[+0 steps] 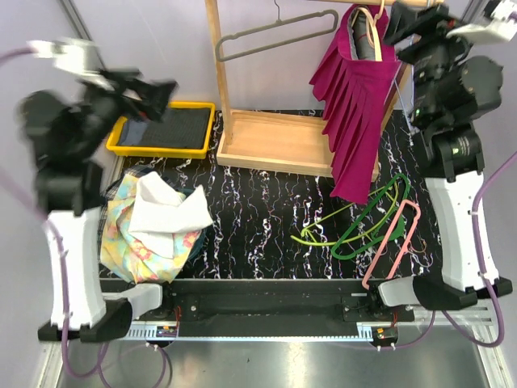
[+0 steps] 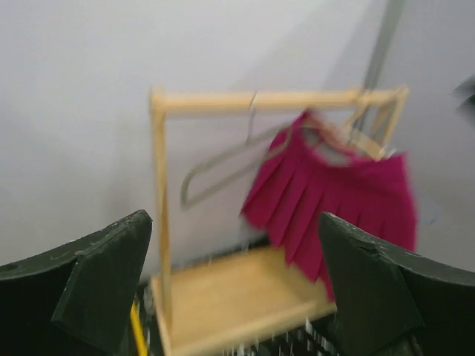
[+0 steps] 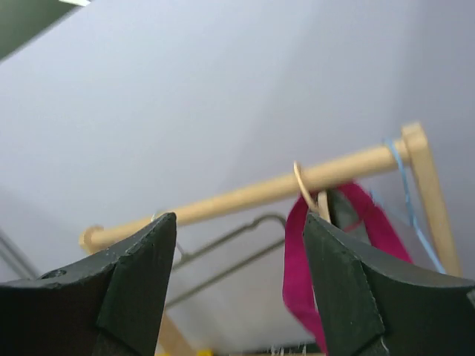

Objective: Remove the skirt from the hanger

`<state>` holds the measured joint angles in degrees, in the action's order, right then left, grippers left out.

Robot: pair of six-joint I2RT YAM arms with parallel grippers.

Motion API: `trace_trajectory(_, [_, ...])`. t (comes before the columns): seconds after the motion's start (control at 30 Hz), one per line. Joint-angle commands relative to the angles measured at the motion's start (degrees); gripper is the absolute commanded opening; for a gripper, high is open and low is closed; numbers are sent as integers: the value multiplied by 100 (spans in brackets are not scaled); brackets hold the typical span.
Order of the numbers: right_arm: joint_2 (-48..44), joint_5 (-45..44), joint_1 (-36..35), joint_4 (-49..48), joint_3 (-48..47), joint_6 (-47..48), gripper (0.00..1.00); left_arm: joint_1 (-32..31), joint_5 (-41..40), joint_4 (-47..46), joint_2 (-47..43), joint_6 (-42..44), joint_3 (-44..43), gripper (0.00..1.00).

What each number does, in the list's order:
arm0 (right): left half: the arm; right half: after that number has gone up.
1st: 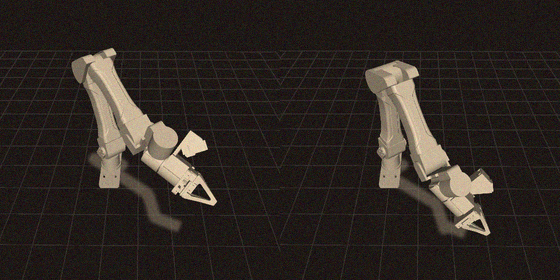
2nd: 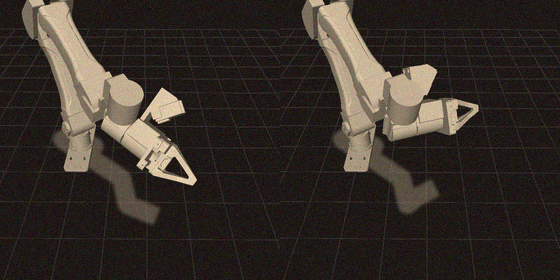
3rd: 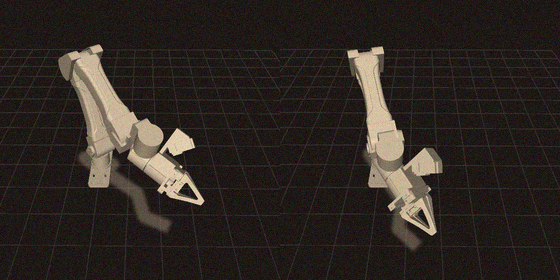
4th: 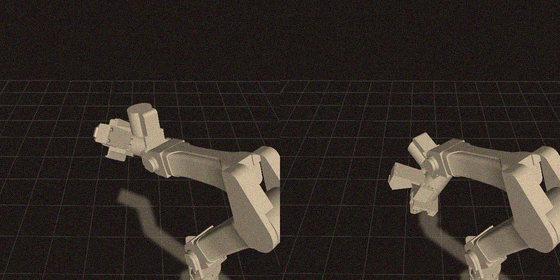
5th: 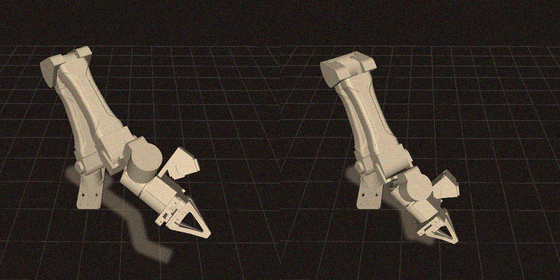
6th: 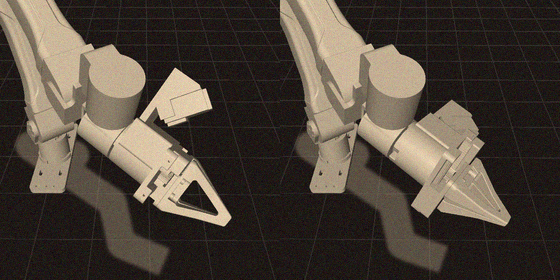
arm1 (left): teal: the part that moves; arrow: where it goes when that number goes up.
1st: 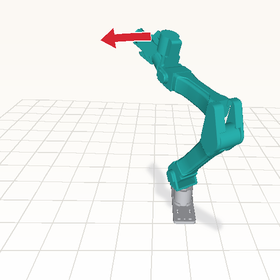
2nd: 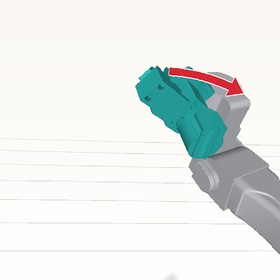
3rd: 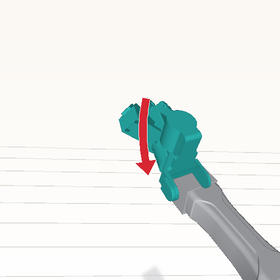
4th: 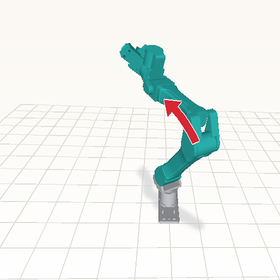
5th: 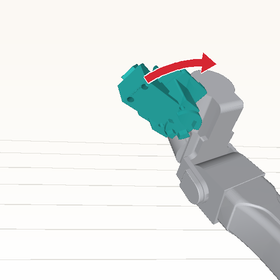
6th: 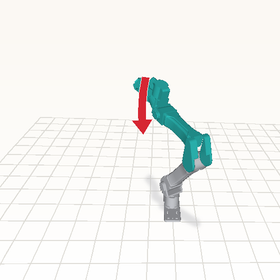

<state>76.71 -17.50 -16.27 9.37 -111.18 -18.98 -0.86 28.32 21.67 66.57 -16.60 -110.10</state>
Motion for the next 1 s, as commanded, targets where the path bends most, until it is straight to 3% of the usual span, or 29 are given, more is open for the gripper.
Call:
trace_trajectory(0.0, [1000,-341,-60,-287,-1279,1562,76,-229,-370,2130,437,728,1568,99])
trace_trajectory(0.03, [1230,-586,-78,-182,-1545,1730,76,-465,-597,2122,149,789,2145,99])
trace_trajectory(0.17, [2172,-790,-122,468,-2504,2337,76,-976,-1283,2209,-354,1009,2845,99])
trace_trajectory(0.3, [2454,-1010,-175,338,-2497,2618,76,-1074,-1680,2465,-433,1132,2670,99])
trace_trajectory(0.67, [2911,-1784,-166,-13,-2612,3155,72,-1083,-1610,2508,-460,1211,2301,99])
trace_trajectory(0.97, [3298,-1801,-148,302,-2558,2883,72,-1083,-1540,2561,-390,1221,1923,99])
